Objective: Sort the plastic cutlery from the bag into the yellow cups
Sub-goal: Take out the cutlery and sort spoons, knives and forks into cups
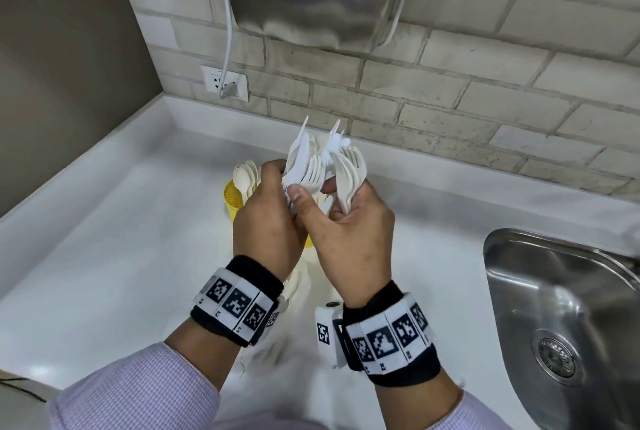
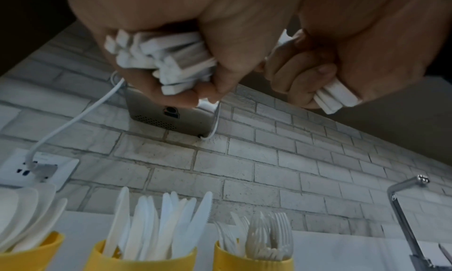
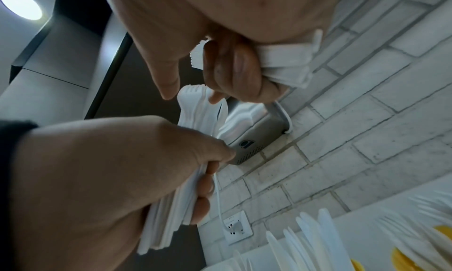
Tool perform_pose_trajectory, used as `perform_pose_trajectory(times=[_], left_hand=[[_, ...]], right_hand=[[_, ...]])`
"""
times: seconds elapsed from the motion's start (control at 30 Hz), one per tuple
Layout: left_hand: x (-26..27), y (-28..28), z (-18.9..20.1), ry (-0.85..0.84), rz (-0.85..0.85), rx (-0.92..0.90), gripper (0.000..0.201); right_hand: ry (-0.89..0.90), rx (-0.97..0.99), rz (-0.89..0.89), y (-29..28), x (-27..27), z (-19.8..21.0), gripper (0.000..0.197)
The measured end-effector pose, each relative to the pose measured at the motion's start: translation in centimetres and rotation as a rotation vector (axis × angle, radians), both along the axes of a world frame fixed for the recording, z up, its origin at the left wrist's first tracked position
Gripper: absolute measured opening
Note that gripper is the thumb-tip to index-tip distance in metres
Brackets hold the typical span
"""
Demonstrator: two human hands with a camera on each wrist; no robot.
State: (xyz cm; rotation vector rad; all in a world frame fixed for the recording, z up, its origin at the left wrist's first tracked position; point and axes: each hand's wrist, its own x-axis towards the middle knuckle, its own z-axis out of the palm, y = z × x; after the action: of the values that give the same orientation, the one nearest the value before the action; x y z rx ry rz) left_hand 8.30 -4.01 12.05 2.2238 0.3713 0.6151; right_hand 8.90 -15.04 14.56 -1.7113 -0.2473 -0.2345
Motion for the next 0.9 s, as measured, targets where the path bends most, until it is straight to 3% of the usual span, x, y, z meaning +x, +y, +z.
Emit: perform_pose_trajectory(times=[0.4, 0.63, 0.9], left_hand=[[-0.14, -0.35, 0.60, 0.014, 0.026, -0.048, 0.044], [0.24, -0.40, 0.09, 0.010, 0.065, -0.024, 0.044], [0.32, -0.56, -0.30, -0.003, 0.028, -0.021, 0.045]], right_hand=[[0.000, 0.096, 0.014, 0.21, -0.31, -0.19, 0.012], [-0.032, 0.104, -0.103, 0.23, 0.23, -0.51, 0.004], [0.096, 0.237, 0.010, 0.44, 0.51, -0.70, 0.018]])
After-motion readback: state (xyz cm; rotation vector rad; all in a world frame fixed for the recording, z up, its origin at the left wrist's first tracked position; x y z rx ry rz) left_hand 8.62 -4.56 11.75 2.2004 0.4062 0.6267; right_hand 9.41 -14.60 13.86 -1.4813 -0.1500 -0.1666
